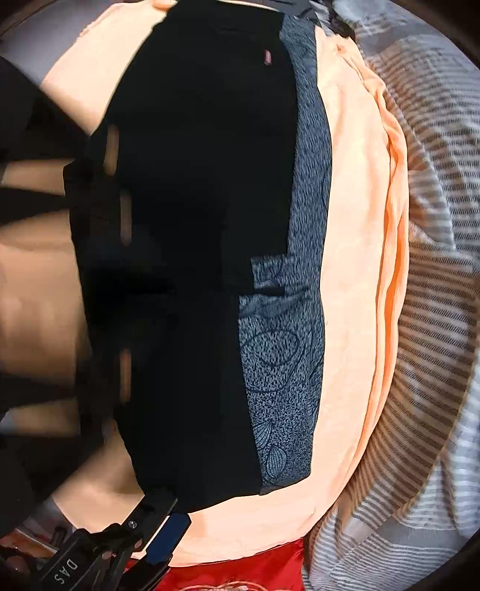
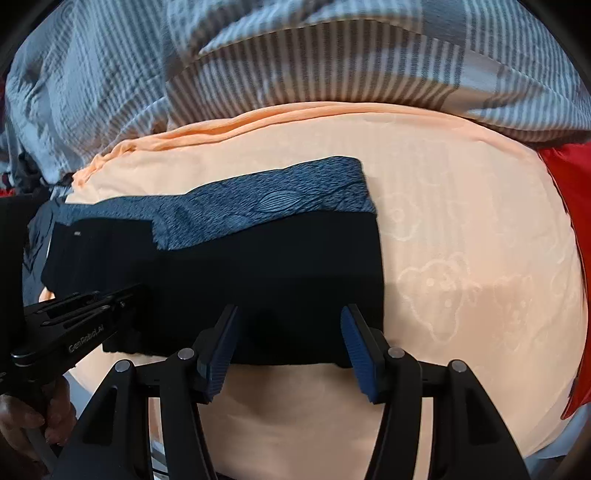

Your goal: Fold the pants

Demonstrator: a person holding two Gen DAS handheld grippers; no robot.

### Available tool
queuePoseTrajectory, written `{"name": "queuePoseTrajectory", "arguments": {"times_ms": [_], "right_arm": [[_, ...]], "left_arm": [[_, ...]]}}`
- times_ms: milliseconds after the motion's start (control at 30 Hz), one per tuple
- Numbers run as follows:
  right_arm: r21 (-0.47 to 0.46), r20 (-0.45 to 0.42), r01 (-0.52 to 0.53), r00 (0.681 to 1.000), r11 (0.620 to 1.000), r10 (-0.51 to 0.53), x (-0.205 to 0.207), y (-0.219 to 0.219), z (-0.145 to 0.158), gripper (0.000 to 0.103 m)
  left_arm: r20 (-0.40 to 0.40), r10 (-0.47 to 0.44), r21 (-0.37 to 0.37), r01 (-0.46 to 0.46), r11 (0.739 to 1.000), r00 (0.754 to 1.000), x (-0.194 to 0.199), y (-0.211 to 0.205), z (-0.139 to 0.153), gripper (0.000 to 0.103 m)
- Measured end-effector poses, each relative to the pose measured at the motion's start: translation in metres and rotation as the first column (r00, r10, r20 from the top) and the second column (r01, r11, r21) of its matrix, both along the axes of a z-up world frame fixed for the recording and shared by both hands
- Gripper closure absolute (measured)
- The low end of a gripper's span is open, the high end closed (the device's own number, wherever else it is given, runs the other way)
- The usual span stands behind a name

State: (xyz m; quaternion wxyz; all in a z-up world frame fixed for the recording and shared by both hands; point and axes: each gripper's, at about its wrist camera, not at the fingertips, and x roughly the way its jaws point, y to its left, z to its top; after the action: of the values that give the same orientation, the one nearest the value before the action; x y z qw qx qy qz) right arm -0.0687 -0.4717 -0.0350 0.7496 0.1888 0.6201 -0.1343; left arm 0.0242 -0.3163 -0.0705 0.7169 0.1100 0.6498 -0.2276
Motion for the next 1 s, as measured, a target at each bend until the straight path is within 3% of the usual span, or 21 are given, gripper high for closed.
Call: {"name": "queuePoseTrajectory", "arguments": {"times_ms": [33, 133, 467, 633, 767, 867, 1000], "right_arm": [[-0.002, -0.002, -0.009, 1.0, 1.0, 0.009, 0.001, 0.003, 0.0, 0.043], [-0.001, -0.003, -0.034, 0.999, 0.999, 0.034, 0.003, 0.01, 0.001, 0.042], [-0.043, -0.003, -0.075, 0.997, 0.996, 0.075, 0.016, 0.034, 0.009, 0.042], [-0.049, 0.002, -0.068, 0.998, 0.997, 0.068, 0.032, 0.052, 0.014, 0.042], [-0.038, 0.002, -0.098, 0.995, 0.994, 0.098, 0.056, 0.077, 0.016, 0.042], [-0.029, 0.001, -0.133, 0.991, 0.991, 0.133, 0.076, 0.098, 0.016, 0.042], [-0.004, -0.003, -0.184, 0.983, 0.983, 0.184, 0.091, 0.132, 0.011, 0.042]], "left_arm": [[0.023, 0.018, -0.012, -0.018, 1.0, 1.0, -0.001, 0.005, 0.005, 0.001], [0.021, 0.039, -0.044, -0.038, 0.998, 0.999, -0.001, 0.017, 0.014, 0.001], [0.024, 0.102, -0.053, -0.1, 0.994, 0.995, 0.014, 0.057, 0.014, 0.001], [-0.03, 0.132, -0.093, -0.134, 0.987, 0.991, 0.027, 0.089, 0.011, 0.001], [-0.04, 0.236, -0.103, -0.239, 0.966, 0.971, 0.043, 0.134, 0.009, 0.001], [-0.072, 0.321, -0.131, -0.328, 0.935, 0.944, 0.055, 0.174, 0.006, 0.001], [-0.058, 0.37, -0.129, -0.374, 0.918, 0.927, 0.068, 0.213, 0.005, 0.001]]}}
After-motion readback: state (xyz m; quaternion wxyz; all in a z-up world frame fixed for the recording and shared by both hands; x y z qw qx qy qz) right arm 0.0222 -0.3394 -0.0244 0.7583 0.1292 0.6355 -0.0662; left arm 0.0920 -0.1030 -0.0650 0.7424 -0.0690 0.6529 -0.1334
